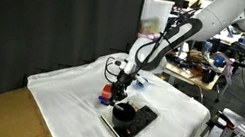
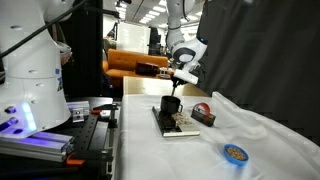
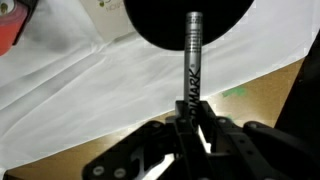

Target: Put the marker in the black mug cup

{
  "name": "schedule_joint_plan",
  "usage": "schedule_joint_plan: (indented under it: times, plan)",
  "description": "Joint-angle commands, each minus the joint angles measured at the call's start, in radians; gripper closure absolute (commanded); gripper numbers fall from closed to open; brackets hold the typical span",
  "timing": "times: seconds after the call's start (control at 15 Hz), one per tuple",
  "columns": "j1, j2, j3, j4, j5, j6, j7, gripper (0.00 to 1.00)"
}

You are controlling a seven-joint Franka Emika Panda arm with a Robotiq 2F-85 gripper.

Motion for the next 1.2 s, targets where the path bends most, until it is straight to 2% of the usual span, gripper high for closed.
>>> schedule_joint_plan:
  times: [0.0,0.67,0.73,0.8,0.87,1.07,1.13]
  plan:
    - [-0.016,-0.019,0.006,-0.066,0.035,0.043,0.020,0.96]
    - [-0.036,-0.003,0.014,-0.087,0.030,0.055,0.049,0.95]
    - [-0.035,-0.003,0.012,-0.087,0.032,0.053,0.055,0.58]
    - [-0.037,-0.003,0.012,-0.086,0.032,0.052,0.057,0.57]
    - [-0.017,0.007,-0.004,-0.063,0.011,0.028,0.056,0.78]
    - [-0.018,0.007,-0.004,-0.063,0.011,0.028,0.061,0.58]
    - [-0.018,0.007,-0.004,-0.063,0.011,0.028,0.061,0.57]
